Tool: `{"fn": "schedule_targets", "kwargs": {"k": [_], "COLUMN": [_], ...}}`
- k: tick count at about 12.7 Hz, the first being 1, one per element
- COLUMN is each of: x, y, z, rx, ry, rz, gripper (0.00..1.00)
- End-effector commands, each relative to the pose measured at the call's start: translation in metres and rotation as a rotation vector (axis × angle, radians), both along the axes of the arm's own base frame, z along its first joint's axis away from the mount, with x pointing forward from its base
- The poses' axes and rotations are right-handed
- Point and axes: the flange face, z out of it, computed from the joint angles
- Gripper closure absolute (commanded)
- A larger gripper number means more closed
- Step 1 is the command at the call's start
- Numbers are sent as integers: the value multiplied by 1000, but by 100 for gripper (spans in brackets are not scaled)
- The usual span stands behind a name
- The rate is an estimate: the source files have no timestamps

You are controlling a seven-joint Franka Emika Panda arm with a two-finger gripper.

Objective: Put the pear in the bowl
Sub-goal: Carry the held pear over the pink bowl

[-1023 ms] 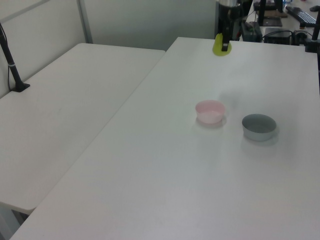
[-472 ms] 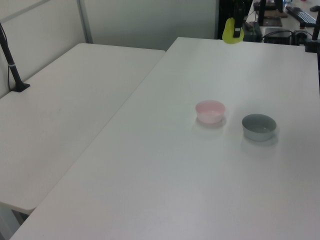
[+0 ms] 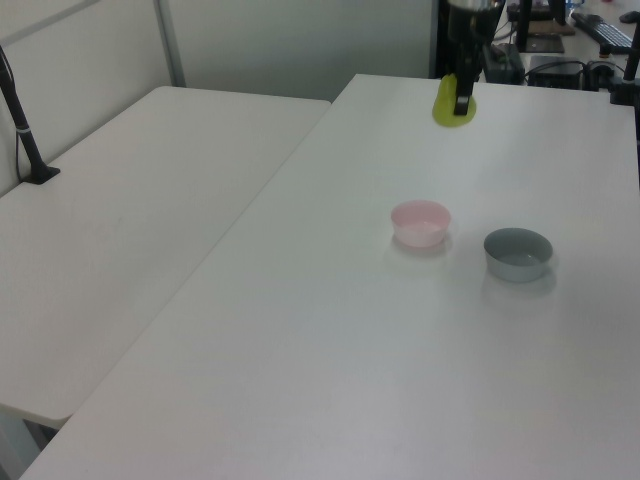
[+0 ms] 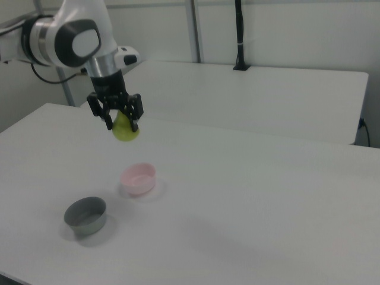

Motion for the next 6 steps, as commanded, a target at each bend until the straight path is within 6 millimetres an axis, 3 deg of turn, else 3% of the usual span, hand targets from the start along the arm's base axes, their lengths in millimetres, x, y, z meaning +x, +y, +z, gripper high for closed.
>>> {"fn": "schedule_targets", "kwargs": {"k": [1,3,4,6], "x": [3,16,19,26], "y": [11,15,30,37], "z": [-46,-74,-90,-115], "rx": [16,13,9,9], "ry": [-21,-29,-15,-39], "rz": [-13,-9,14,12], "gripper": [100,100,100,100]}}
